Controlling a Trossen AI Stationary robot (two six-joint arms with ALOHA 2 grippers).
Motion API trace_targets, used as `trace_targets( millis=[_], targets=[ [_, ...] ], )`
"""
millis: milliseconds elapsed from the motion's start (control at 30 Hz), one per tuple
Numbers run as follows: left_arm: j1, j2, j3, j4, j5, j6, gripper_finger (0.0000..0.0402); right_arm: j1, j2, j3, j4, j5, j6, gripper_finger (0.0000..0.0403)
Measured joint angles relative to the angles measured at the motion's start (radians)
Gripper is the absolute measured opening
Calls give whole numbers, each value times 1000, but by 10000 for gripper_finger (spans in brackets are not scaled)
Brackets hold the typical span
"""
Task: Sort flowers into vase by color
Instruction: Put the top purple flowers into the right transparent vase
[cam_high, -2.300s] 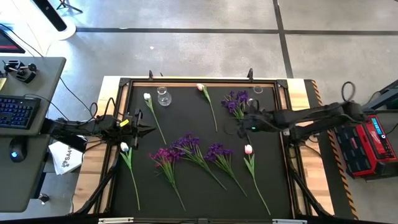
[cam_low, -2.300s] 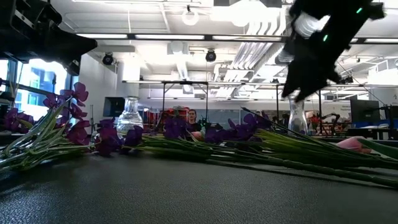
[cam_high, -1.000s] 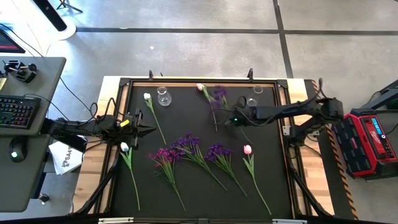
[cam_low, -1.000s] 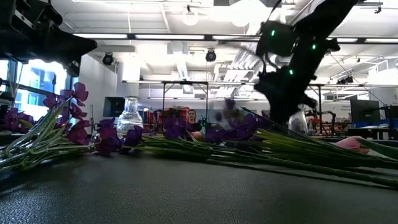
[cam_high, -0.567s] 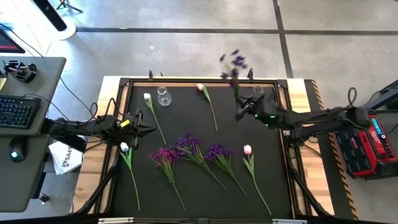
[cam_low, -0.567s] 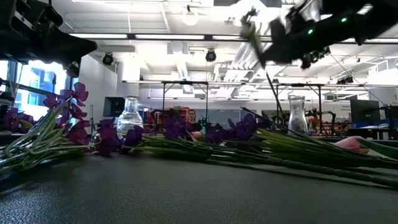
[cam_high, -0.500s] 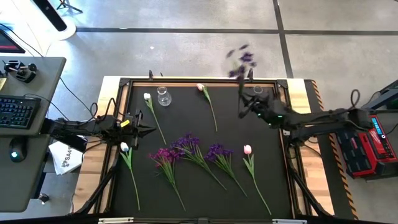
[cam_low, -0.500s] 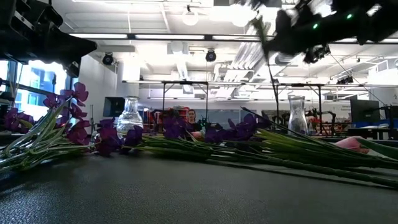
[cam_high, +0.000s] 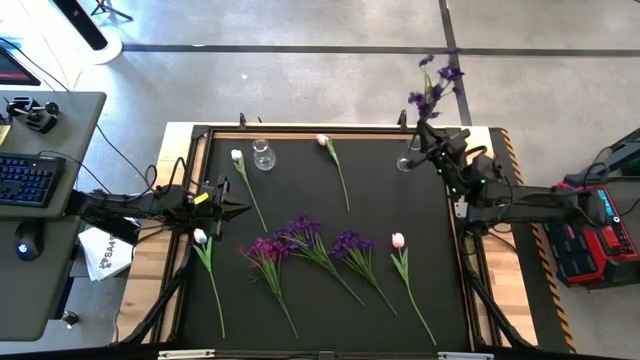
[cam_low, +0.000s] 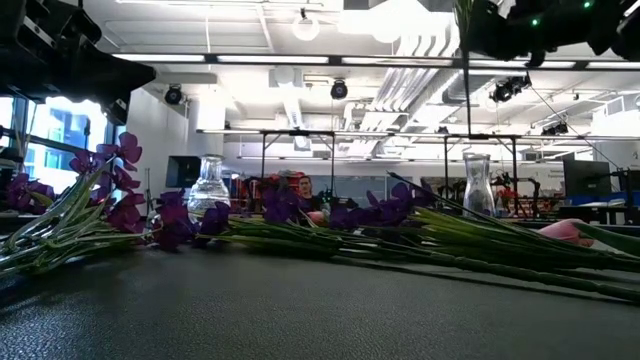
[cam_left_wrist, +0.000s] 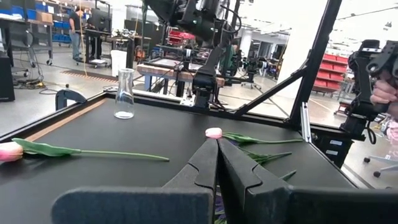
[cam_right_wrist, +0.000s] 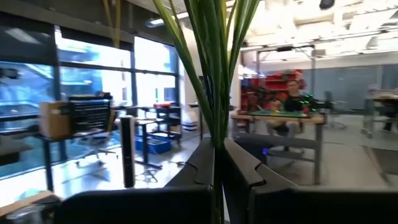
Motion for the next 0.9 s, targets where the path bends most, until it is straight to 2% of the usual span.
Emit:
trace_targets(
  millis=[300,467,700,900],
  targets=[
    [0,0,0,0,0,0,0,-155,1,0,-89,-3,75,0],
    [0,0,0,0,0,0,0,-225,1,0,-132,-64,142,0],
    [0,0,0,0,0,0,0,-278,1,0,-133,-80,171,0],
    [0,0,0,0,0,0,0,-302,66,0,-131,-88,220,0]
  ],
)
